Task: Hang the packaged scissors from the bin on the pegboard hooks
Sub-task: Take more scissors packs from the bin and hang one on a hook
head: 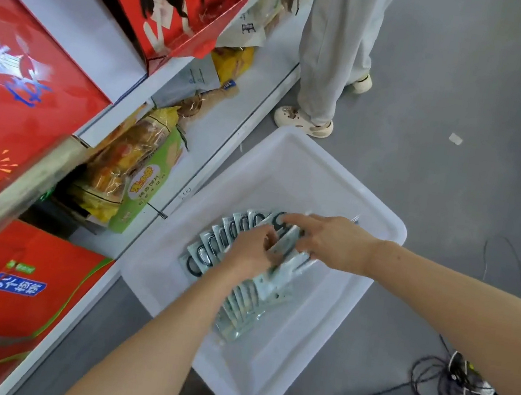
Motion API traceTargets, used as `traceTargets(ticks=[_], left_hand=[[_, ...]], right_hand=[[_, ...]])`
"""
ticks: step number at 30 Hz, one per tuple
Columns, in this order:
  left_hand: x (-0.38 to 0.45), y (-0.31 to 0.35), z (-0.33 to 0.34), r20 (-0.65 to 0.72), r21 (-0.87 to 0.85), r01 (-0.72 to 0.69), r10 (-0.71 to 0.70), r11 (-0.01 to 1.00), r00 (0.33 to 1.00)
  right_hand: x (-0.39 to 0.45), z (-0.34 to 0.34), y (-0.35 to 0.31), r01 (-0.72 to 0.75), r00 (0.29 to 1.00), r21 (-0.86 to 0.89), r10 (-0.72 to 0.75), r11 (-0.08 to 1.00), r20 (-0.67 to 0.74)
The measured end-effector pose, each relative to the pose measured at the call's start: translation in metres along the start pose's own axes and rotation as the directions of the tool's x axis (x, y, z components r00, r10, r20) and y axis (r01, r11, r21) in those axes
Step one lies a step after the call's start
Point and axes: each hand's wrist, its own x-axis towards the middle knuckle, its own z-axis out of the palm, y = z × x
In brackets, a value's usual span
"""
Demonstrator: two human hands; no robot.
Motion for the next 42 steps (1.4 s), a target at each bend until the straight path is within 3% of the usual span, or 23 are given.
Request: traceTargets(ticks=[2, 4, 7, 10, 11, 13, 18, 25, 29, 31, 34, 40, 42], left_hand=[[-0.021, -0.002, -0.041, 0.044, -0.042, -0.132, 0.134, 0.99, 0.99], [-0.039, -0.002, -0.08, 0.004, -0.027, -0.166, 0.166, 0.986, 0.986], [-0.071, 0.0, -0.139, -0.043, -0.284, -0.113, 0.105, 0.952, 0.994], [-0.114, -0.014, -0.183, -0.101, -0.683, -0.074, 0.006, 0.727, 0.995], [-0.128, -0.019, -0.189, -0.129, -0.744, -0.096, -0.002, 0.661, 0.992], [-0.153, -0.023, -0.192, -0.23, -0.772, -0.158, -0.038, 0.616, 0.973], [-0.213, -0.011, -0.194, -0.448, -0.823, -0.33, -0.172, 0.462, 0.877], [-0.315, -0.01, -0.234, -0.649, -0.692, -0.481, -0.171, 0.539, 0.741], [-0.381, -0.016, -0.268, -0.711, -0.689, -0.575, -0.255, 0.442, 0.656], [-0.414, -0.016, -0.285, -0.756, -0.653, -0.645, -0.302, 0.396, 0.58], [-0.463, -0.018, -0.314, -0.843, -0.526, -0.764, -0.345, 0.374, 0.412], [-0.552, -0.035, -0.373, -0.928, -0.183, -0.767, -0.365, 0.615, -0.072], [-0.581, -0.033, -0.388, -0.92, -0.086, -0.767, -0.347, 0.636, -0.184]], right_hand=[[0.018, -0.01, -0.015, -0.055, 0.995, 0.03, 0.053, 0.998, 0.08], [0.034, -0.02, -0.034, -0.15, 0.979, 0.125, 0.13, 0.981, 0.154], [0.053, -0.039, -0.059, -0.278, 0.96, 0.356, 0.275, 0.892, 0.061], [0.065, -0.066, -0.083, -0.294, 0.92, 0.664, 0.391, 0.687, 0.003], [0.068, -0.076, -0.092, -0.275, 0.907, 0.748, 0.42, 0.604, -0.007], [0.075, -0.094, -0.11, -0.247, 0.897, 0.828, 0.442, 0.503, -0.001], [0.092, -0.135, -0.163, -0.163, 0.908, 0.864, 0.416, 0.476, -0.057], [0.103, -0.204, -0.253, -0.008, 0.971, 0.854, 0.209, 0.52, -0.118], [0.11, -0.247, -0.315, 0.1, 0.979, 0.874, 0.112, 0.476, -0.173], [0.116, -0.269, -0.349, 0.155, 0.976, 0.879, 0.067, 0.451, -0.206], [0.126, -0.302, -0.402, 0.263, 0.957, 0.87, 0.002, 0.417, -0.29], [0.153, -0.352, -0.499, 0.433, 0.887, 0.859, 0.043, 0.275, -0.461], [0.155, -0.367, -0.531, 0.485, 0.859, 0.841, 0.047, 0.239, -0.509]])
